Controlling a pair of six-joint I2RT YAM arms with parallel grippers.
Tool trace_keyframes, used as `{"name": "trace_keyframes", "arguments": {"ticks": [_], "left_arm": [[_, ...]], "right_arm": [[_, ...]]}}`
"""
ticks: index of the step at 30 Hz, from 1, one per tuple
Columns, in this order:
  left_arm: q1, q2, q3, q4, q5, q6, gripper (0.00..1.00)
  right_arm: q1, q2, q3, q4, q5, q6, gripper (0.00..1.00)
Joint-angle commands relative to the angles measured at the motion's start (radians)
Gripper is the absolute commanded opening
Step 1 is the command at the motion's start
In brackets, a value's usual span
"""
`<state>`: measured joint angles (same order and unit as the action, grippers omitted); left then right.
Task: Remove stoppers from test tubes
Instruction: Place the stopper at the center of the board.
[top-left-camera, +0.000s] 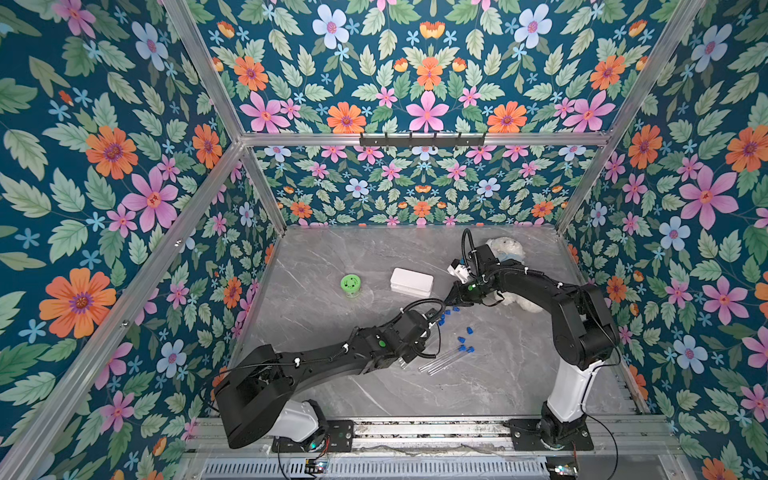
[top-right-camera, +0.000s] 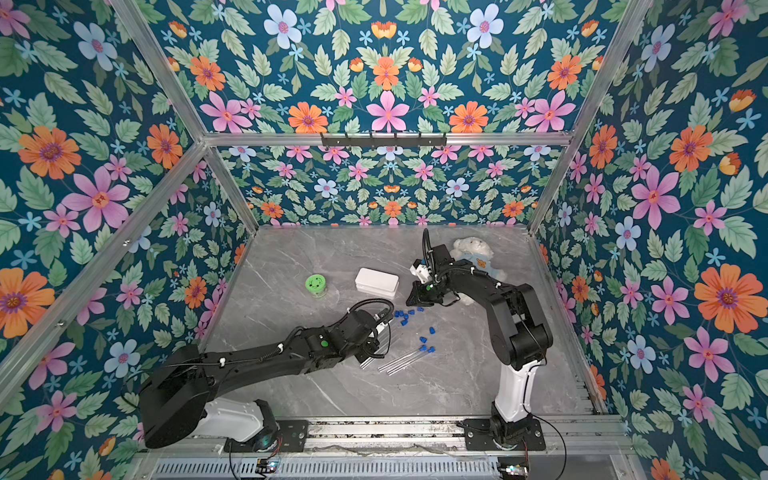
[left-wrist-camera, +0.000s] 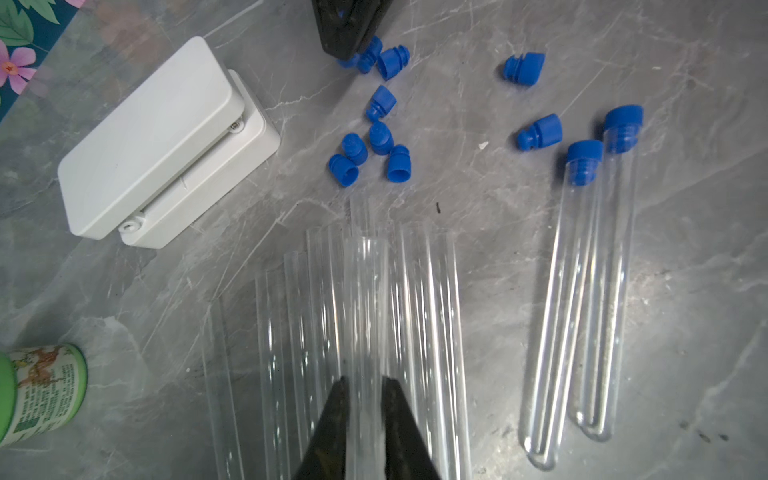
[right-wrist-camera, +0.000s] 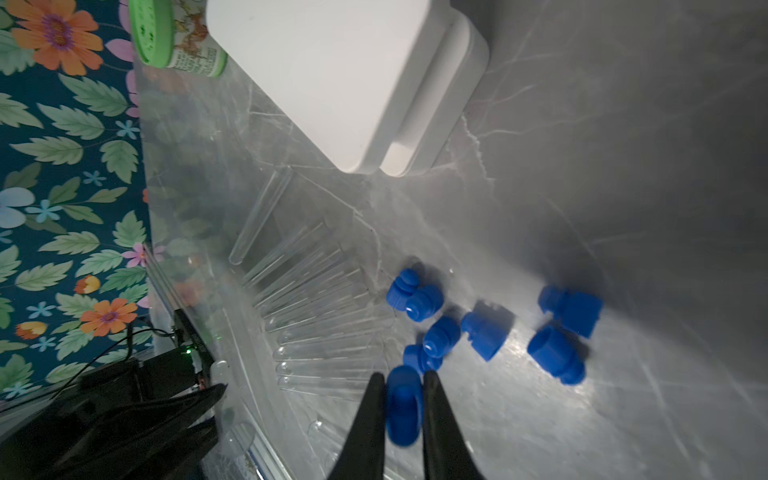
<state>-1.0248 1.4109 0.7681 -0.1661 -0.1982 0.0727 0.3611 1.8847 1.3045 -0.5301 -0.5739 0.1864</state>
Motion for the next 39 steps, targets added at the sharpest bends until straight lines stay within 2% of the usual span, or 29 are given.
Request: {"name": "trace_keyframes", "arguments": {"ticks": [1,12,39], "left_arm": [[-0.004,0.017,0.001,0.013,0.042,-0.033,0.0],[-0.024,0.056,0.0,0.03,0.064,-0.055,0.0],[-0.054,0.137,0.03,0.05,0.076,-0.067,0.0]], "right_arm": [[0.01,0.008,0.012,-0.051,0.085,-0.039,0.06],[0.044,0.046,0.052,-0.114,0.219,-0.063,0.08],[0.067,0.073,0.073,-0.138,0.276,-0.065,0.21]]}}
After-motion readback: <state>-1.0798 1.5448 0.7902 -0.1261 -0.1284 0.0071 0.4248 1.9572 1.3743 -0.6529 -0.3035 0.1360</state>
